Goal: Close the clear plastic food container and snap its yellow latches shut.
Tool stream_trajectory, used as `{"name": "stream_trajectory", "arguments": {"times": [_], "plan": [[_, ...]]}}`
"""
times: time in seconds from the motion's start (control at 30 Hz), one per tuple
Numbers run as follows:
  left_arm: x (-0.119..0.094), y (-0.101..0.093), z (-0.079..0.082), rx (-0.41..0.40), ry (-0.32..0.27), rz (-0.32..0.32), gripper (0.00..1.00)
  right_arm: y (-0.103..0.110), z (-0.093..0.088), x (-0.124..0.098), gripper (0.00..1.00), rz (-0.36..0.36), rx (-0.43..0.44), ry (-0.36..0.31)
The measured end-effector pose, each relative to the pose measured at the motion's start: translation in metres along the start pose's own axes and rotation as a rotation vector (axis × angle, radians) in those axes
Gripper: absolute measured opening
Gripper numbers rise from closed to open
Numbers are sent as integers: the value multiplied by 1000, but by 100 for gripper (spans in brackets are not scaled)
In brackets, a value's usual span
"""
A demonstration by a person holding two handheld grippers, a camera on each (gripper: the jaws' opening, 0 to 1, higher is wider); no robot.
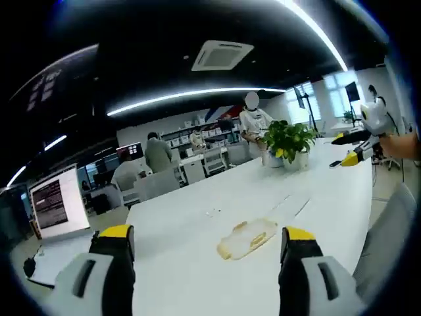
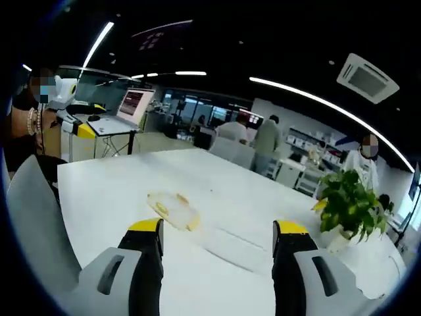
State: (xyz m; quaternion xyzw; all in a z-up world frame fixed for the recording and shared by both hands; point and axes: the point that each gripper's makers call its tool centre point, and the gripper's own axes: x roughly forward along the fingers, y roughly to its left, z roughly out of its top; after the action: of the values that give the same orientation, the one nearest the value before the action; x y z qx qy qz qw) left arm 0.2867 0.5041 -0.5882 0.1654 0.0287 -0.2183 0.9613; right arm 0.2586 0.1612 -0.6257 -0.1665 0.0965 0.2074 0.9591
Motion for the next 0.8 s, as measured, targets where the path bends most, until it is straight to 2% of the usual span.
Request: {"name": "stream_trajectory", "arguments": {"times": [0.07,0.13,0.2,0.33,0.4,0.43,0.47,0.53,0.67,0.73,0.8], "plan": [[13,0,9,20,0,-25,88,-4,5,4,65,7,2,-14],[32,-3,15,21,17,-91,94,-9,11,11,64,21,-3,-24],[50,4,24,44,29,-116,94,-14,19,20,64,35,-6,-21],[80,24,56,128,-41,-118,86,-23,40,34,64,68,-38,-49],[91,24,69,82,-80,-156,85,-29,47,42,63,76,-71,-53],[100,29,74,6,-92,-170,85,-34,49,48,64,85,-86,-39],[105,32,73,-19,-79,-182,86,-36,50,52,64,88,-88,-32],[119,44,70,-1,-50,-174,85,-41,55,61,64,112,-87,-31],[144,46,55,52,7,-231,84,-46,57,86,63,157,-132,-7],[158,43,37,103,72,-270,84,-42,49,102,62,210,-189,36],[169,40,4,168,211,-271,80,-34,29,121,59,269,-282,129]]}}
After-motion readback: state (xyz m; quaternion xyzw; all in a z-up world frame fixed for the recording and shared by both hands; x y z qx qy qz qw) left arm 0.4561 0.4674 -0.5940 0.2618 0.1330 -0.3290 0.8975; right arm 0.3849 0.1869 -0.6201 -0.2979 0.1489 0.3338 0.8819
